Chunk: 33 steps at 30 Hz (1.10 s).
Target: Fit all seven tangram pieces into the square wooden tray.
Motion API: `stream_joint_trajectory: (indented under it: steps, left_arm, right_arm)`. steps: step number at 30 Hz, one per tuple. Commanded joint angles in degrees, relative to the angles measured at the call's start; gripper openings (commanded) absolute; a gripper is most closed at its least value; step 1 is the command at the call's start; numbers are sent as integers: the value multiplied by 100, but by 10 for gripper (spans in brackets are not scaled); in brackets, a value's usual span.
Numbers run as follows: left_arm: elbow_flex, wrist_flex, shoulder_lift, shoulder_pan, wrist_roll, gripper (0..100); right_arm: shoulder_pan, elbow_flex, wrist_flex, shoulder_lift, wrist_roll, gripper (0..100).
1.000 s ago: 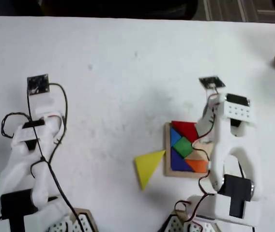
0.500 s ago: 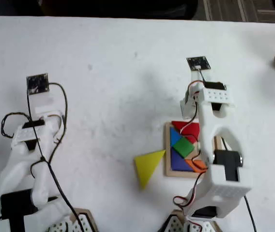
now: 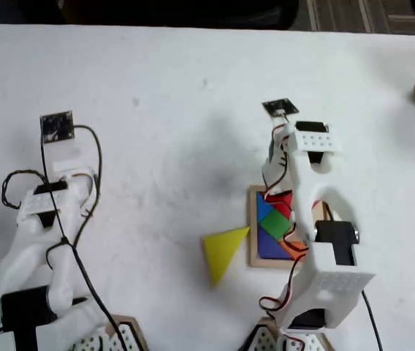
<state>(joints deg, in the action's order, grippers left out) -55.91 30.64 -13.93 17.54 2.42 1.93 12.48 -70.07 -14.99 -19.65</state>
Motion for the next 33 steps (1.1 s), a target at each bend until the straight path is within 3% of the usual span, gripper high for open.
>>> stream_joint_trajectory:
  steps: [1,8,14,17,25,33]
  left_arm:
    - [193,-158,4,84,-62,24]
    - [193,-158,4,75,-62,24]
    - [193,-167,4,57,-62,24]
    - [193,-158,4,48,-62,24]
    - [193,-158,4,48,-62,24]
    - [185,-158,4,57,-62,24]
  right_arm:
    - [-154,-53,-92,312,-62,17]
    - [-286,484,-629,1956,-18,17]
    - [910,1943,-620,3354,-114,17]
    - [1543,2629,-593,3952,-791,17]
    - [2888,4695,470,4532,-1952,17]
    - [3178,4985,1622,4013,-1925,17]
